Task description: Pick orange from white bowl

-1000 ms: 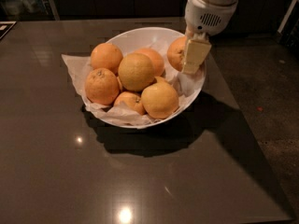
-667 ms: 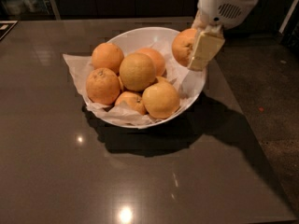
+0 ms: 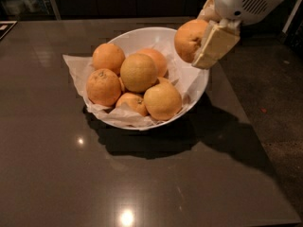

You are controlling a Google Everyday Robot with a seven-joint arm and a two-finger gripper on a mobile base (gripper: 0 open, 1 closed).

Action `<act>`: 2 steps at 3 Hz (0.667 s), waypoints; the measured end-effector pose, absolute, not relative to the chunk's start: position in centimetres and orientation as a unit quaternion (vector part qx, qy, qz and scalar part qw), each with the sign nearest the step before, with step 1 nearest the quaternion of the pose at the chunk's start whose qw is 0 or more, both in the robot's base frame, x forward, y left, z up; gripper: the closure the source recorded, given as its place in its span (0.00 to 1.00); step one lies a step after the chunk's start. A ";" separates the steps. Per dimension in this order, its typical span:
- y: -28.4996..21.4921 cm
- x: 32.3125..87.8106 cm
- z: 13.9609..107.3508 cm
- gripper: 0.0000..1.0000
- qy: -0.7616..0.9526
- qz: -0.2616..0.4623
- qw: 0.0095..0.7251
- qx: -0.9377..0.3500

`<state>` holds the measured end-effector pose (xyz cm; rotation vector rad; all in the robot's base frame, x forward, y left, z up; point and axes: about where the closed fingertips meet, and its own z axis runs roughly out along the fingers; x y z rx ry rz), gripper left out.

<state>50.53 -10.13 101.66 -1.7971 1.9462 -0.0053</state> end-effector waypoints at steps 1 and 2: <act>-9.2 47.8 102.9 1.00 0.712 0.003 0.233 -0.662; -8.0 42.4 105.2 1.00 0.721 0.021 0.244 -0.648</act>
Offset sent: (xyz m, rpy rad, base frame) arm -0.0902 0.0177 0.0362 0.0428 0.0620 -0.0236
